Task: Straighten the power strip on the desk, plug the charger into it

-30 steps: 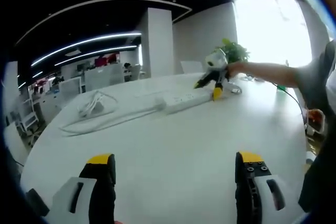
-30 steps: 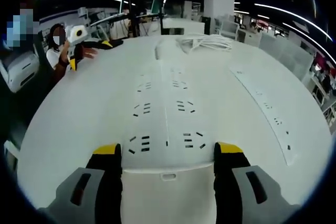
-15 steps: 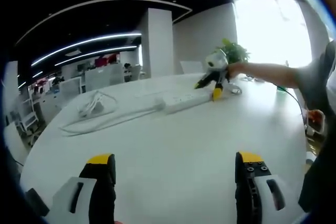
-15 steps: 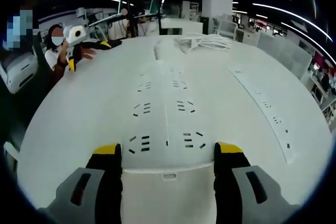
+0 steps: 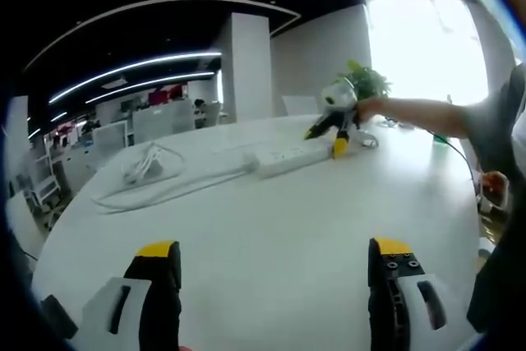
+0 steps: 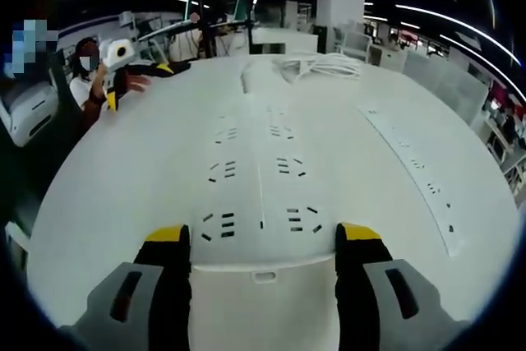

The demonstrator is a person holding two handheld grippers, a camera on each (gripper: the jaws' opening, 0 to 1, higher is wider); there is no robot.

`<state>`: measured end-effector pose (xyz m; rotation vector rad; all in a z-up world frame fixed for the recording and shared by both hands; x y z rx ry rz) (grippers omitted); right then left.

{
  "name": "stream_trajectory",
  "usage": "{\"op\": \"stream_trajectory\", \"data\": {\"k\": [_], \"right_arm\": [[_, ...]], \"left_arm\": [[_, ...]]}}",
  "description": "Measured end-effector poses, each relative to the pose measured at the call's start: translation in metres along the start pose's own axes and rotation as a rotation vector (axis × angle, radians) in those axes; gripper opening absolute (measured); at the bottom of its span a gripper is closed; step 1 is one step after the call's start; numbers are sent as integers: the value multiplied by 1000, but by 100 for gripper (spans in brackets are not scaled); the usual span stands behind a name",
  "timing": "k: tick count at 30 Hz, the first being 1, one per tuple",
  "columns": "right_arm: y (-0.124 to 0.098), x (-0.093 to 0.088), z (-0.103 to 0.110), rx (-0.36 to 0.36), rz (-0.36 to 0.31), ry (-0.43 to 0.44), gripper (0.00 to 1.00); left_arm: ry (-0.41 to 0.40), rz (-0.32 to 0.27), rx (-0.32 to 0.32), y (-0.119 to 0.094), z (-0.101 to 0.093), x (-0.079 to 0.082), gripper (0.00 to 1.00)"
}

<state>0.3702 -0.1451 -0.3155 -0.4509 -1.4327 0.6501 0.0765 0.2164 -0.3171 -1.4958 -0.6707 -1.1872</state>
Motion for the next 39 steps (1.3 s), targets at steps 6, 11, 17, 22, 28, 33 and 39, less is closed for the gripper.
{"op": "stream_trajectory", "data": {"k": [6, 11, 17, 22, 28, 33, 39], "right_arm": [[0, 1, 1, -3, 4, 3, 71], [0, 1, 1, -9, 5, 5, 71], [-3, 4, -2, -71, -97, 116, 100], [-17, 12, -6, -88, -147, 99, 100], [-15, 9, -1, -106, -102, 88, 100], [-21, 11, 1, -143, -119, 92, 100], [-33, 12, 9, -210, -169, 108, 100]], "left_arm": [[2, -2, 1, -2, -1, 1, 97], [2, -3, -2, -3, -1, 2, 97], [3, -9, -2, -4, -2, 3, 98], [7, -9, -3, -5, -3, 5, 98], [7, -11, -7, -4, -4, 6, 98], [10, -13, -14, -4, -5, 7, 98], [18, -18, -19, -7, -8, 9, 98]]}}
Point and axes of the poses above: the point that each gripper's makers call its tool centre point, and the gripper's own axes: y roughly forward along the fingers, z roughly to its left, x roughly out of its top, the point moved 10 cm from there along -y, roughly backward along the fingers, and after that the axes turned 11 degrees about x, right-handed, at the moved point
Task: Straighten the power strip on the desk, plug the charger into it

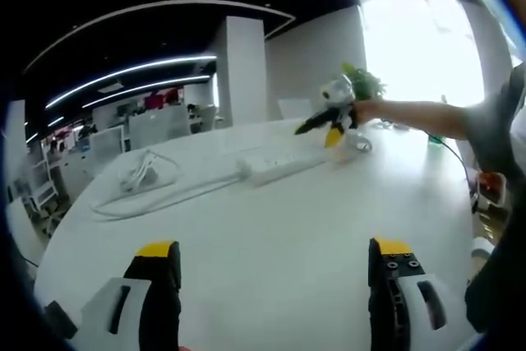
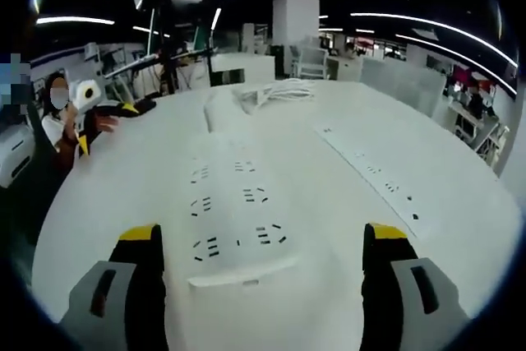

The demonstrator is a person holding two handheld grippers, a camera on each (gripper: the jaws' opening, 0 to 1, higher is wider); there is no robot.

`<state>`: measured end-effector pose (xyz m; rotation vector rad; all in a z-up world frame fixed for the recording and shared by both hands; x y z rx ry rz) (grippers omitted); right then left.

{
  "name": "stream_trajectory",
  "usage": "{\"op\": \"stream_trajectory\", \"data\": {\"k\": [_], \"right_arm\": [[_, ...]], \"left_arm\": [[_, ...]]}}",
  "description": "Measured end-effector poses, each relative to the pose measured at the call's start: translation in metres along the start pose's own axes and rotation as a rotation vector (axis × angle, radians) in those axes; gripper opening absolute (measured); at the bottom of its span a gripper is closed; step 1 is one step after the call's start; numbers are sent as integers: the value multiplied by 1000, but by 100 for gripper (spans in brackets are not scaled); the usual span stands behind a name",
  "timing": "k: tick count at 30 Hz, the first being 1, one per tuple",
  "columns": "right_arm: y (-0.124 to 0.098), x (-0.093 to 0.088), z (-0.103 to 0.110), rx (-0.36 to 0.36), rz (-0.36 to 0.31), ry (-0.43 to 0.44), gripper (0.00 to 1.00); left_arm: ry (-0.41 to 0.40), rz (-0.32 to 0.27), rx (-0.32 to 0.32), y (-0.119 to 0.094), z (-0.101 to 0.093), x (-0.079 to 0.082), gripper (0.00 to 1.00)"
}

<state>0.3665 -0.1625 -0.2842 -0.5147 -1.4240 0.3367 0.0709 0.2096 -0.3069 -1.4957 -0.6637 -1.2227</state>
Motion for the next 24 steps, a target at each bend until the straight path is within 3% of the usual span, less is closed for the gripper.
{"op": "stream_trajectory", "data": {"k": [5, 11, 13, 20, 24], "right_arm": [[-11, -6, 2, -57, -11, 16, 100], [-33, -14, 9, -149, -79, 70, 100], [-41, -15, 12, -194, -107, 41, 100], [-62, -25, 24, -327, -152, 101, 100], [-71, -29, 40, -362, -207, 110, 100]], "left_arm": [[7, -4, -9, -2, -3, 2, 98], [13, -13, -14, -7, -6, 4, 98], [15, -15, -14, -8, -7, 4, 98], [21, -19, -20, -12, -12, 5, 98], [23, -25, -21, -15, -13, 6, 98]]}}
Point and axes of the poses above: the point that each gripper's makers call its tool centre point, and the gripper's own axes: y roughly forward along the fingers, z roughly to its left, x roughly out of its top, the point moved 10 cm from there along -y, roughly backward along the fingers, and after that the axes turned 11 degrees about x, right-handed, at the moved point
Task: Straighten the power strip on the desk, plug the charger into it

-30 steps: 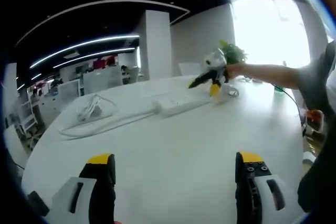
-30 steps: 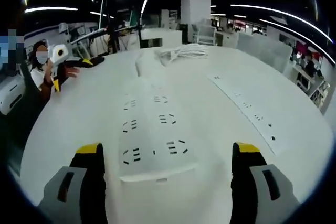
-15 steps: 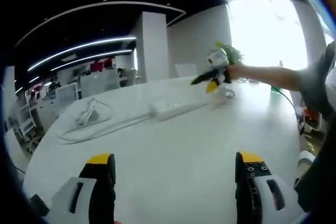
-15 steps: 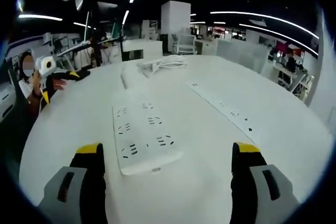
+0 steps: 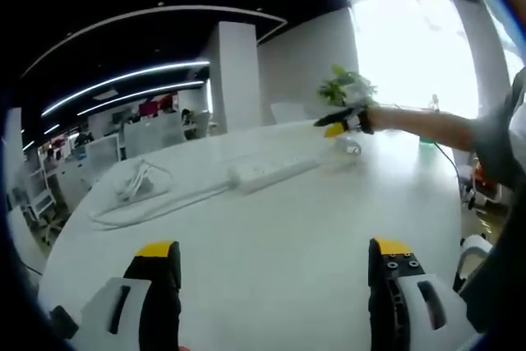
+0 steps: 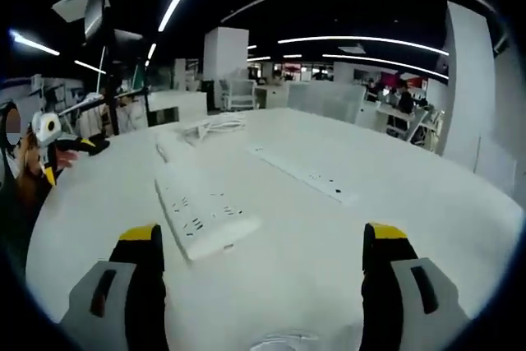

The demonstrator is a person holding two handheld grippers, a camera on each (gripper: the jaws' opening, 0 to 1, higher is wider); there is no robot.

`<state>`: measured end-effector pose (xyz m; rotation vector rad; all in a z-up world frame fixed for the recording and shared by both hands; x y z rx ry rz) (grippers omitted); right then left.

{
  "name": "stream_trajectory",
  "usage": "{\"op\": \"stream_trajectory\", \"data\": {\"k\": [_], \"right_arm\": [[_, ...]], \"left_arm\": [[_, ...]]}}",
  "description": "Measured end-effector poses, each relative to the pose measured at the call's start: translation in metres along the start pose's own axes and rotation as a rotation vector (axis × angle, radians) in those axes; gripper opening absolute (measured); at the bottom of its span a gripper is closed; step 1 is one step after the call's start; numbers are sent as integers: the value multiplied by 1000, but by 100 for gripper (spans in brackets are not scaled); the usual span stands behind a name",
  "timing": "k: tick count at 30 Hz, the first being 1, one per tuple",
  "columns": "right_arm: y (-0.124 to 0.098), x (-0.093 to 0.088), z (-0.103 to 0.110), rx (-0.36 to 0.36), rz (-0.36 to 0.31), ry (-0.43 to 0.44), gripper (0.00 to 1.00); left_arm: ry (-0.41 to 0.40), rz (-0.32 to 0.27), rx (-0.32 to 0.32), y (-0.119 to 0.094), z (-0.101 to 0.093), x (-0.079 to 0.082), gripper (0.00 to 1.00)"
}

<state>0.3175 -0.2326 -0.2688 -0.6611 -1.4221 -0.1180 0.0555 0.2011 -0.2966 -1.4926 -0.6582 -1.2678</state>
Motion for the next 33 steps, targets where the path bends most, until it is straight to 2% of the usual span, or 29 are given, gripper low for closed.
{"op": "stream_trajectory", "data": {"k": [4, 10, 16, 19, 22, 25, 28, 33], "right_arm": [[-19, -3, 19, -19, -39, 26, 100], [-41, -9, 34, -56, -95, 44, 100], [-67, -20, 46, -151, -149, 48, 100], [-79, -25, 49, -218, -159, 57, 100], [-89, -28, 52, -245, -163, 57, 100], [-103, -28, 55, -270, -236, 99, 100], [-110, -29, 56, -281, -235, 109, 100], [-123, -30, 70, -325, -239, 98, 100]], "left_arm": [[5, 0, -2, -2, -1, 0, 98], [8, -2, -18, -2, -3, 1, 98], [24, -4, -29, -6, -4, 2, 98], [24, -7, -34, -8, -6, 3, 98], [29, -7, -34, -10, -6, 3, 98], [25, -10, -32, -11, -6, 3, 98], [25, -12, -36, -11, -8, 3, 98], [27, -13, -34, -14, -8, 3, 98]]}}
Point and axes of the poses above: the point that each gripper's makers call its tool centre point, and the gripper's own axes: y roughly forward along the fingers, z roughly to its left, x roughly out of its top, the point moved 10 cm from there along -y, roughly backward along the fingers, and after that the axes turned 11 degrees about x, right-handed, at the moved point
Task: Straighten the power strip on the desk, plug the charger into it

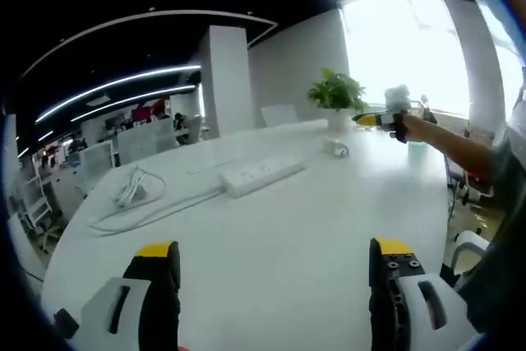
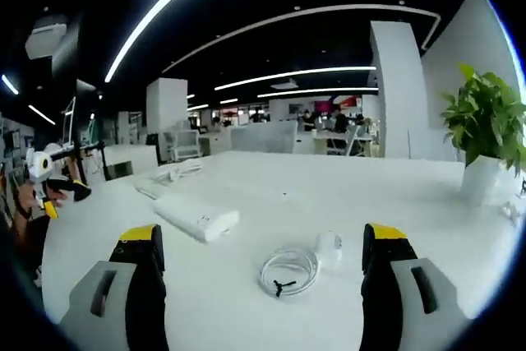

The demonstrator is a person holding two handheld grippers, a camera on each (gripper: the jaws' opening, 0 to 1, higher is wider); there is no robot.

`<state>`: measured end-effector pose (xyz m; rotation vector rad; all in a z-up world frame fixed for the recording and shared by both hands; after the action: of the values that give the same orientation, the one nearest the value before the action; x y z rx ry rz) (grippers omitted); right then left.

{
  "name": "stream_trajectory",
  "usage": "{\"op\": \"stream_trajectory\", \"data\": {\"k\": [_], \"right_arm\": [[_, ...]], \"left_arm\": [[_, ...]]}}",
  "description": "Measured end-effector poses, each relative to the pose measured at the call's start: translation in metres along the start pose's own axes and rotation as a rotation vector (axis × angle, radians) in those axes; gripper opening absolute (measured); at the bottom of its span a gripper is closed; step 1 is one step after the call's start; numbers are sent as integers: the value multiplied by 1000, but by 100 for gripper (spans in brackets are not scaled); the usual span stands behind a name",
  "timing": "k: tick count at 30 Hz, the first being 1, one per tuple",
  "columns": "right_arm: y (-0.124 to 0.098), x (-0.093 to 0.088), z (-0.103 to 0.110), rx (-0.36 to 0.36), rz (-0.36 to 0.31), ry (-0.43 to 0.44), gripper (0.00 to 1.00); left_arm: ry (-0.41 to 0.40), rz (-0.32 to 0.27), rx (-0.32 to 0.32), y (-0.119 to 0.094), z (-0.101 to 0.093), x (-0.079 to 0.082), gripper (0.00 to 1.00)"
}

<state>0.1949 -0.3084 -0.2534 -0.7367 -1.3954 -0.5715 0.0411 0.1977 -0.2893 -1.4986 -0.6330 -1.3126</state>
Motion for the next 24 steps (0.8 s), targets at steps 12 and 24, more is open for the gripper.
{"op": "stream_trajectory", "data": {"k": [12, 24], "right_arm": [[-43, -30, 6, -193, -34, 108, 100], [-72, -42, 3, -320, -61, 154, 98]], "left_arm": [[5, 7, -18, 2, -2, -3, 98], [-8, 15, -2, -1, 8, -11, 98]]}}
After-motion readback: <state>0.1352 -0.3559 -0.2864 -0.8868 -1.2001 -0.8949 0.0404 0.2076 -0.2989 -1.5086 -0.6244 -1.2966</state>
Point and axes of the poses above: the point that each gripper's makers call its tool centre point, and the gripper's own axes: y roughly forward along the fingers, z roughly to its left, x roughly out of its top, the point moved 10 cm from there along -y, roughly backward along the fingers, and after that the axes turned 11 degrees about x, right-handed, at the moved point
